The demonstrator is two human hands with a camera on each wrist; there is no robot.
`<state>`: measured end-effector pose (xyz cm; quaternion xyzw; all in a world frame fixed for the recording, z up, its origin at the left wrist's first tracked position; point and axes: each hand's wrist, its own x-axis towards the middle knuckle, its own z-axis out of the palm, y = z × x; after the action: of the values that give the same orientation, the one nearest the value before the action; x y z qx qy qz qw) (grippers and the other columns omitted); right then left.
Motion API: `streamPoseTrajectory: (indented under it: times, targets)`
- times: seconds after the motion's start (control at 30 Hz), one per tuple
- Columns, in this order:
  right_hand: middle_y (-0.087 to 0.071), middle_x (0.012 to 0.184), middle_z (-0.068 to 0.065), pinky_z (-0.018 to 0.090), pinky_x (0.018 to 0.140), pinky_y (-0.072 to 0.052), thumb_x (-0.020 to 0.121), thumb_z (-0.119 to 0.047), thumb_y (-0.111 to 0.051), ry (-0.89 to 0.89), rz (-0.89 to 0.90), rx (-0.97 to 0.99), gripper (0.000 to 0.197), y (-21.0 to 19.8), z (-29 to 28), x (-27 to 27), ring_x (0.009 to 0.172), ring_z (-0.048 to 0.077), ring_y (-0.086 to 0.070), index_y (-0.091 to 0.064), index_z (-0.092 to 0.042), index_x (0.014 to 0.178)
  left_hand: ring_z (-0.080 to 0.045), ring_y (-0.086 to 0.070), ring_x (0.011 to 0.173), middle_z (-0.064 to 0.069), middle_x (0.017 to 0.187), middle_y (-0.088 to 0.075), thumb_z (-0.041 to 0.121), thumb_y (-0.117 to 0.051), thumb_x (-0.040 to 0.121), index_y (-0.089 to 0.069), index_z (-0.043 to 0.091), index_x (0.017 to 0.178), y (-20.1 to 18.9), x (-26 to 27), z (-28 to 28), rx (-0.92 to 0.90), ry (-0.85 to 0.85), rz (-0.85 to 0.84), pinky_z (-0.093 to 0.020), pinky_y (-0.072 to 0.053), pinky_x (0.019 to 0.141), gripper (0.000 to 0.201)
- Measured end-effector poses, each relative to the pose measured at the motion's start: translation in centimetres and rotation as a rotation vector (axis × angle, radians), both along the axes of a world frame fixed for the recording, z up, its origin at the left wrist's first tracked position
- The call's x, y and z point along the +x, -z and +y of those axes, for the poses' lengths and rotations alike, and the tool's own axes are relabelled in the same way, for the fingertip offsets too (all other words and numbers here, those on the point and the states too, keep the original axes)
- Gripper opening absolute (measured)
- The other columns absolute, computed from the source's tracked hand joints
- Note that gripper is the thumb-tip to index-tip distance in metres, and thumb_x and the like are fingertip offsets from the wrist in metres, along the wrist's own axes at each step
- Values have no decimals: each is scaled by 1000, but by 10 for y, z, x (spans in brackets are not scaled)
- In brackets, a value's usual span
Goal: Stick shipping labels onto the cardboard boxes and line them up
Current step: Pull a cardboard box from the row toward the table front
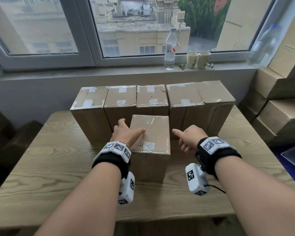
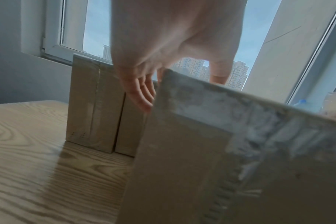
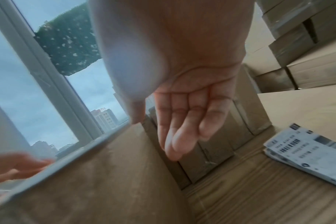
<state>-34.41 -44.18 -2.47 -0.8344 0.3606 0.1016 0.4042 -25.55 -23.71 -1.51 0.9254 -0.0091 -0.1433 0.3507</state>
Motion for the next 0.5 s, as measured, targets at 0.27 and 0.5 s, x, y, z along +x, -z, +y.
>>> streamPoseTrajectory:
  times: [0.27, 0.5]
  targets:
    - [-69, 55, 3, 25, 47, -44, 88, -39, -57, 78, 11, -69, 41, 32, -48, -31, 47, 20, -62, -71, -6, 69, -27, -46, 117, -5, 120, -55, 28, -57, 83, -64, 24, 108, -22, -13, -68, 191, 187, -437, -38, -40, 96, 26]
    - [-75, 88, 7, 31, 77, -55, 77, -30, -64, 108, 64, -248, 16, 53, -95, -61, 88, 30, -70, -64, -21, 63, -20, -60, 95, 1, 96, -68, 20, -55, 82, -63, 27, 82, -9, -48, -133, 109, 405, -349, -28, -45, 76, 11]
